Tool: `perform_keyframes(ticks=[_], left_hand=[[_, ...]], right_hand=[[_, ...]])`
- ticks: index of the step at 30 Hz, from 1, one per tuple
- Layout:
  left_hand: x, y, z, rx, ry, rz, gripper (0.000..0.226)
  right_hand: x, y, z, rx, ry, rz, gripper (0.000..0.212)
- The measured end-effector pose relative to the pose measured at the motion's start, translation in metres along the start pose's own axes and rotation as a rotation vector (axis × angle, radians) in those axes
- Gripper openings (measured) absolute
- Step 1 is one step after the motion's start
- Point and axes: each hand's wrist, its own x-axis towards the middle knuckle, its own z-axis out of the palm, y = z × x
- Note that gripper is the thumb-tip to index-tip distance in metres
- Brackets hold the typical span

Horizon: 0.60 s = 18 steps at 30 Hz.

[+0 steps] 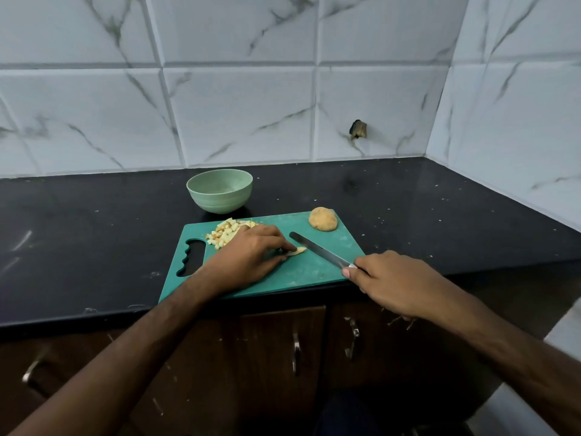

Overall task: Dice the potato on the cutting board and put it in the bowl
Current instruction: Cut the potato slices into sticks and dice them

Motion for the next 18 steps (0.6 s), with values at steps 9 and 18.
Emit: perform_keyframes(ticks=[9, 18], left_hand=[[0.0040, 0.0057, -0.0021, -0.032, 0.014, 0.075, 0.024], [0.0055, 0.0060, -0.0023, -0.071, 0.024, 0.066, 0.022]], right_hand=[[-0.0069, -0.0070, 0.0102, -0.047, 0.002, 0.003, 0.039], [-0.0052, -0.0076, 0.0085, -0.011, -0.065, 0.019, 0.039]])
